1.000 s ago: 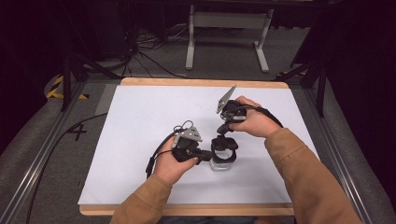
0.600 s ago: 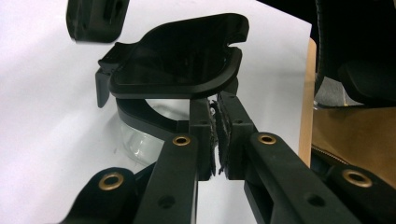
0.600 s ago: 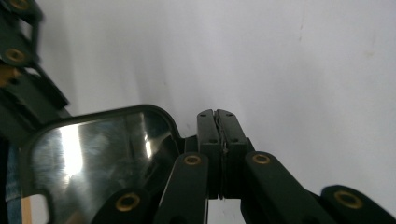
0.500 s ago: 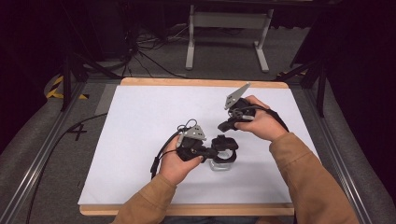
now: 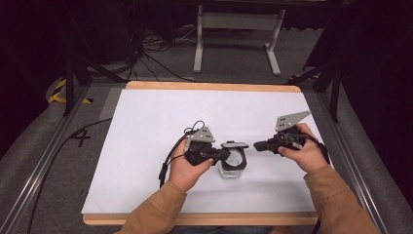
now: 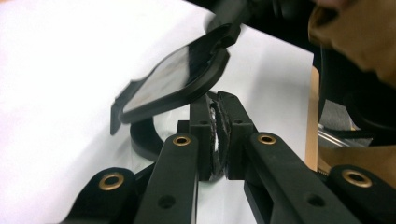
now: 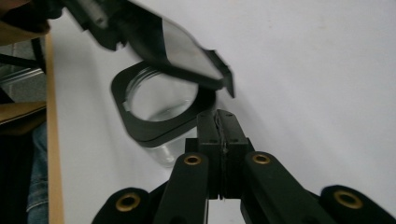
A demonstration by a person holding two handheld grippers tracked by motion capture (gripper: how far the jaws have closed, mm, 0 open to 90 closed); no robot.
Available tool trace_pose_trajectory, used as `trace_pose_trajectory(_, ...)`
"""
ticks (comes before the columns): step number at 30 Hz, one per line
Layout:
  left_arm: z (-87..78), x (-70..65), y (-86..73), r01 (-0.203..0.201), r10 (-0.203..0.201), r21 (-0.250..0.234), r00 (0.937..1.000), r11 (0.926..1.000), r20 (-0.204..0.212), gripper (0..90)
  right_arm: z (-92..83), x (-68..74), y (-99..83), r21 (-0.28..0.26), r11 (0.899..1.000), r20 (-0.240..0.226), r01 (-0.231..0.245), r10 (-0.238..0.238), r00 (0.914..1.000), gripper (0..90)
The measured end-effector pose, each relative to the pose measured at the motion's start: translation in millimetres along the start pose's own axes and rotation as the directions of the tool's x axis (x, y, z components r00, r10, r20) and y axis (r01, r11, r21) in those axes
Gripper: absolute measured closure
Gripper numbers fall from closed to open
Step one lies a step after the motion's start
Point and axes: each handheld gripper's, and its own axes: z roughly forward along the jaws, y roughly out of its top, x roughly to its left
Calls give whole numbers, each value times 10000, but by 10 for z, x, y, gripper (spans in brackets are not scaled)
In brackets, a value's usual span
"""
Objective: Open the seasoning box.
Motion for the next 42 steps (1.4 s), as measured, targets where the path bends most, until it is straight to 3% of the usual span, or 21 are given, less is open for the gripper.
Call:
trace_pose_trajectory(8,12,67,88,112,-123,-569,9997,9983,-194,849,157,254,-115,-717,9973,-545,138,-177,9984,900)
trace_pose_trajectory(9,12,78,87,336,-350,-677,9992,9971,-201,849,168,276,-119,-849,9963,-602,120,-171,9980,900)
trace_pose_trajectory(13,5,154,87,497,-533,-848,9977,9952,-414,841,233,358,-152,-1397,9902,-678,68,-165,9976,900)
trace_pose_trajectory(15,-3,181,86,733,-777,-1023,9962,9920,-405,840,275,385,-163,-1409,9899,-626,156,-246,9977,900)
trace_pose_trajectory(25,-16,321,93,1040,-1124,-1496,9924,9833,-492,833,321,424,-192,-1292,9915,-529,129,-198,9984,900)
trace_pose_trajectory(34,56,344,124,858,-1022,-1413,9883,9862,-1132,846,324,431,-221,-1445,9895,-493,40,-112,9987,900)
trace_pose_trajectory(39,51,366,118,1019,-1168,-1462,9884,9840,-973,840,325,433,-242,-1586,9873,-496,-49,-30,9988,900)
trace_pose_trajectory(42,19,341,128,828,-949,-1297,9914,9881,-896,786,321,438,-243,-1596,9871,-457,-82,9,9990,900)
